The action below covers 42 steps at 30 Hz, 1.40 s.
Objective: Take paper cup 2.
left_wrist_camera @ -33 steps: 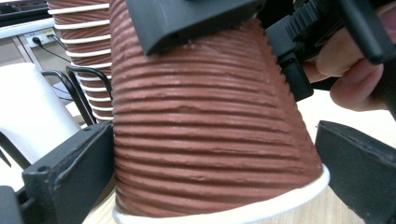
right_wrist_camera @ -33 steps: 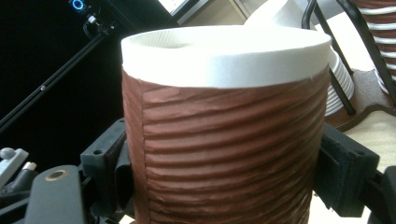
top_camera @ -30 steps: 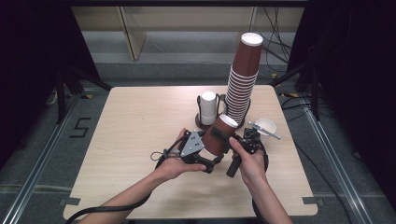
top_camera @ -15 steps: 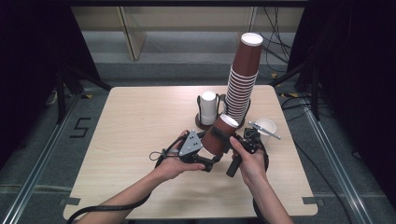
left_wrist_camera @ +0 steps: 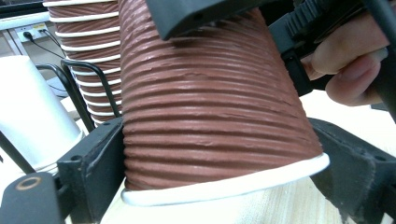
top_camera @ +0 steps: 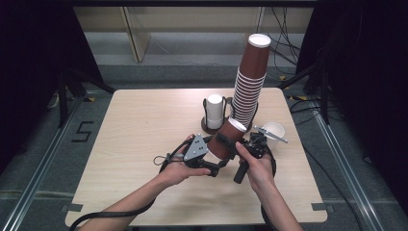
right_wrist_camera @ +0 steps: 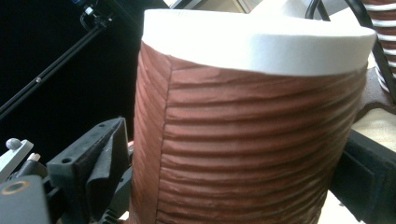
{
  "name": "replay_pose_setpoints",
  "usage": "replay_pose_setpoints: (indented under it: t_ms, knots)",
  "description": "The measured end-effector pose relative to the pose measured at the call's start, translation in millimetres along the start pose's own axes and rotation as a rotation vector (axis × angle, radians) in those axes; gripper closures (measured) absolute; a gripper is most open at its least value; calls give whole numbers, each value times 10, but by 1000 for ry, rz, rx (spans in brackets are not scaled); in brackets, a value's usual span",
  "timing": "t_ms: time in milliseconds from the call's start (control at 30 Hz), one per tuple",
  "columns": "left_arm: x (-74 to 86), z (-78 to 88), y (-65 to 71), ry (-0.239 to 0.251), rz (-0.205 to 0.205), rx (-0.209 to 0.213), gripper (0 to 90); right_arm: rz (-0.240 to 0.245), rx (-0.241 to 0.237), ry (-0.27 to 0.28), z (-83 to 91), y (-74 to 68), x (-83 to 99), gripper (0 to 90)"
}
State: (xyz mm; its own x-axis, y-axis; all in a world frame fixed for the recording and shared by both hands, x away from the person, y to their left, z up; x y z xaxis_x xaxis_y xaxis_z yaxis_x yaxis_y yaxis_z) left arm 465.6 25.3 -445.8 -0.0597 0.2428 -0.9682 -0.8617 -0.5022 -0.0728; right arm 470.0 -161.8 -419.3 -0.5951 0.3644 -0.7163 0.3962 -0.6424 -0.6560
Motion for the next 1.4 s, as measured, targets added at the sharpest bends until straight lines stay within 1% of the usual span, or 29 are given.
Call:
replay_pose_setpoints:
  t_ms: [100,133,167,367,400,467,500,633,667,700,733,767,800,833,900,933,1000,1033,1067,1100,1133,1167,1200,1233,1267,1300,1333,1367,1400]
  knots:
    - [-3,9,-4,2,-5,-1,104,-19,-7,-11,7,-17,0,41]
    - [-3,11,-2,6,-2,-1,104,-15,-7,-11,9,-19,-2,38]
    - [-5,17,-4,7,-6,-3,104,16,-5,-7,9,-5,-8,33]
    - [-14,58,-27,4,-13,-5,104,27,-14,-11,50,-13,-22,23]
    - [-16,68,-34,-2,-14,-5,104,7,-23,-16,63,-27,-21,23]
    - [-14,82,-47,1,-13,-10,103,34,-14,-17,85,-9,-17,25]
    - [-10,90,-52,2,-12,-13,103,47,-23,-18,105,-7,-9,27]
    - [6,118,-61,1,-17,-13,104,63,-33,-37,165,29,20,28]
    - [6,126,-63,2,-17,-12,104,70,-19,-46,185,43,22,29]
    - [9,130,-65,8,-16,-11,104,53,-21,-48,203,41,25,29]
    - [8,145,-69,0,-21,-9,104,74,-27,-45,219,64,24,30]
    - [10,154,-75,-2,-27,-8,104,82,-11,-56,244,72,20,31]
    - [13,165,-83,-6,-31,-10,104,83,-12,-53,262,77,19,32]
    - [17,177,-95,-12,-39,-9,104,103,-25,-55,284,96,16,34]
    - [23,203,-117,-22,-46,-7,104,122,-18,-76,335,105,9,37]
    - [26,215,-128,-23,-49,-7,105,158,-31,-77,355,124,3,40]
    - [24,245,-151,-34,-56,-2,104,206,-19,-95,400,142,-9,42]
    - [21,257,-162,-39,-62,3,104,232,-25,-100,412,161,-9,45]
    - [19,273,-169,-50,-64,5,104,238,-23,-113,432,167,-6,46]
    - [18,283,-174,-54,-68,6,104,283,-19,-112,439,197,-8,50]
    - [17,294,-177,-62,-73,8,104,304,-14,-128,455,211,-4,50]
    - [14,308,-184,-71,-85,12,104,301,-11,-147,473,211,9,51]
    - [14,320,-185,-74,-87,13,104,358,-1,-145,474,254,9,52]
    - [12,331,-189,-79,-91,13,104,356,6,-163,496,252,21,53]
    - [11,344,-190,-83,-90,15,103,382,15,-166,504,277,24,54]
    - [12,354,-192,-84,-89,14,103,372,13,-174,517,292,34,56]
    - [13,364,-195,-88,-89,14,104,393,23,-169,522,320,38,58]
    - [14,378,-198,-95,-94,13,103,355,26,-188,541,311,54,59]
    - [17,384,-197,-98,-94,14,103,384,27,-186,540,348,55,60]
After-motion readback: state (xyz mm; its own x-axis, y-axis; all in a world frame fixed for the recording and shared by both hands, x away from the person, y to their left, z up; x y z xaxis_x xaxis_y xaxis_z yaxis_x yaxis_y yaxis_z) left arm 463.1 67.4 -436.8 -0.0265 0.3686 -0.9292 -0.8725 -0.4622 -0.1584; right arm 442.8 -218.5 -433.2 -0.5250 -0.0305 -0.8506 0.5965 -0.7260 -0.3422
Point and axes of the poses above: each handheld gripper's, and its own axes: z roughly backward along the jaws, x roughly out of its underside, y roughly to its right, the point moved 1 cm from there along -z, roughly forward along the jaws, and after that the axes turned 1 degree about y, right-handed, at the moved point
